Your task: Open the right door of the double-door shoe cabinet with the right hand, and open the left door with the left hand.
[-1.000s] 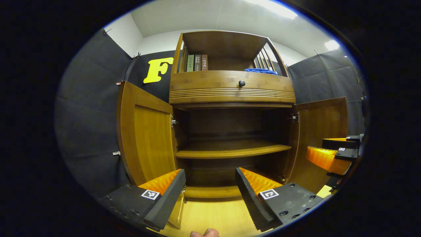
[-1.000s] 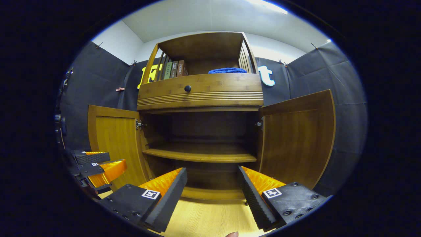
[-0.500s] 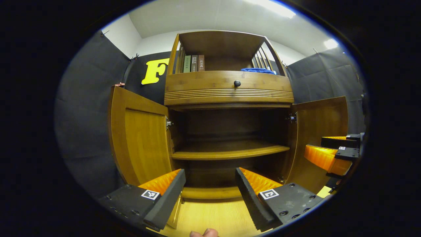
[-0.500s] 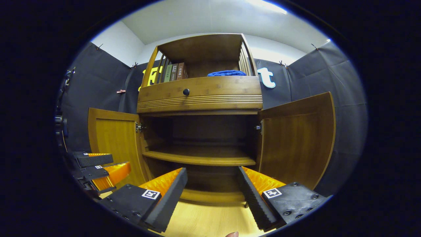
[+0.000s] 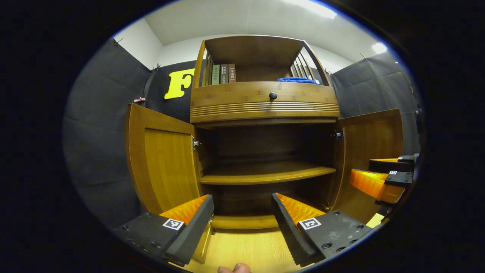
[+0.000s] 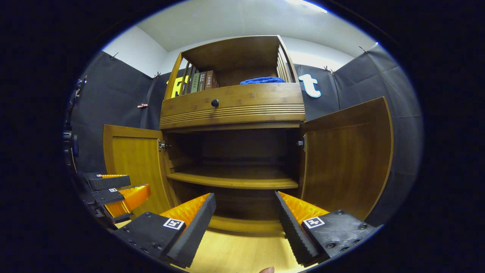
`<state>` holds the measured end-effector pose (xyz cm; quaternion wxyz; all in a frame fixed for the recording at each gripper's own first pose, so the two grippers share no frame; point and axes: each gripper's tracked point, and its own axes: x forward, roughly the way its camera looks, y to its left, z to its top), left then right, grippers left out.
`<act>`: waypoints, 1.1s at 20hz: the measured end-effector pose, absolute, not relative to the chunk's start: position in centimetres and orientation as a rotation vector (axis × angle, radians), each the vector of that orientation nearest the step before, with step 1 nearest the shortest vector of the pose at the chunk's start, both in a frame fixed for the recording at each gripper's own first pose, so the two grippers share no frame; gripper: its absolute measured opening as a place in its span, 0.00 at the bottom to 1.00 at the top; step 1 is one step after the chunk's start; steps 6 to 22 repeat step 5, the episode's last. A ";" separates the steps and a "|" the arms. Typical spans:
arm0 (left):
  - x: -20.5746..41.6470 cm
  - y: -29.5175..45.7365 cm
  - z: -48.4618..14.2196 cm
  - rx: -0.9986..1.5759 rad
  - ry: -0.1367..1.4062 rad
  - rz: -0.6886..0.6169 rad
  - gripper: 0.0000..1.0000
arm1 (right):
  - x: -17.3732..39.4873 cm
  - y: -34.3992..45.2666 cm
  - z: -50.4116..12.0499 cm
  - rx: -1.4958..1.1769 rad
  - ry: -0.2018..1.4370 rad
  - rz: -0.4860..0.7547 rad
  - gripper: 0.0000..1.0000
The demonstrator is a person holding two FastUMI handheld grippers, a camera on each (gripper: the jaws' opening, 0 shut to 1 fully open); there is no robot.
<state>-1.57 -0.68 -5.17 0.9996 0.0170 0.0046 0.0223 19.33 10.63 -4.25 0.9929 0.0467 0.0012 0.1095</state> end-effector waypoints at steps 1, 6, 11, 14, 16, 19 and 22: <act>-1.6 -0.6 -5.1 0.033 0.008 0.050 0.94 | 19.3 10.7 -4.2 0.092 0.003 0.225 0.98; -1.8 -1.0 -5.1 0.037 0.014 0.056 0.92 | 19.1 10.8 -4.4 0.092 0.008 0.246 0.98; -1.8 -1.0 -5.1 0.037 0.014 0.056 0.92 | 19.1 10.8 -4.4 0.092 0.008 0.246 0.98; -1.8 -1.0 -5.1 0.037 0.014 0.056 0.92 | 19.1 10.8 -4.4 0.092 0.008 0.246 0.98; -1.8 -1.0 -5.1 0.037 0.014 0.056 0.92 | 19.1 10.8 -4.4 0.092 0.008 0.246 0.98; -1.8 -1.0 -5.1 0.037 0.014 0.056 0.92 | 19.1 10.8 -4.4 0.092 0.008 0.246 0.98; -1.8 -1.0 -5.1 0.037 0.014 0.056 0.92 | 19.1 10.8 -4.4 0.092 0.008 0.246 0.98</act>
